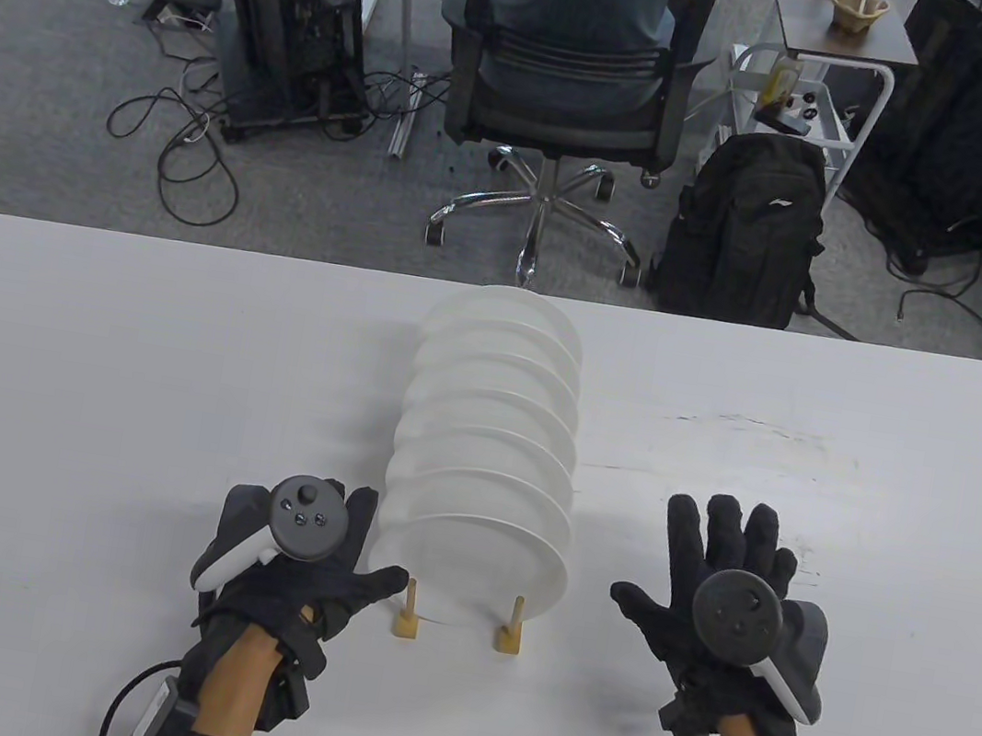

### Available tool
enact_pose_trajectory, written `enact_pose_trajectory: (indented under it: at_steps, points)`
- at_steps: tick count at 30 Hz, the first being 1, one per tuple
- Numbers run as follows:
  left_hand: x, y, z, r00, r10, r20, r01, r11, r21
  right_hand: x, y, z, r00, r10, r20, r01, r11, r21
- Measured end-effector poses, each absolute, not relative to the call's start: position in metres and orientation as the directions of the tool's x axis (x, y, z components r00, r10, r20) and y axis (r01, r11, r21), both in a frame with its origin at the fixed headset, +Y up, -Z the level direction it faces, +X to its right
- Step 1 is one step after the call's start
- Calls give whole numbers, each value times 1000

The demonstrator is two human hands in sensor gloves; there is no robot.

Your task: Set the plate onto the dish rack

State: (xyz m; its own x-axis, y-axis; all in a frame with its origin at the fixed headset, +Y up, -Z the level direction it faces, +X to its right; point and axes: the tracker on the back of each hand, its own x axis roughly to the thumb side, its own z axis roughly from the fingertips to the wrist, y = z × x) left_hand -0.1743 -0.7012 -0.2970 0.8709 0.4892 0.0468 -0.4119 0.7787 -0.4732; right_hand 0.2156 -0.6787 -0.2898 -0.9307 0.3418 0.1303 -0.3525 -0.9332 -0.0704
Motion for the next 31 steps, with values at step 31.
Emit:
enact_pose_trajectory:
  at_steps: [31]
  points:
    - [-171,-701,-296,876,480,43,-405,781,-476,217,-709,-298,-930,362,64,-345,-919,193]
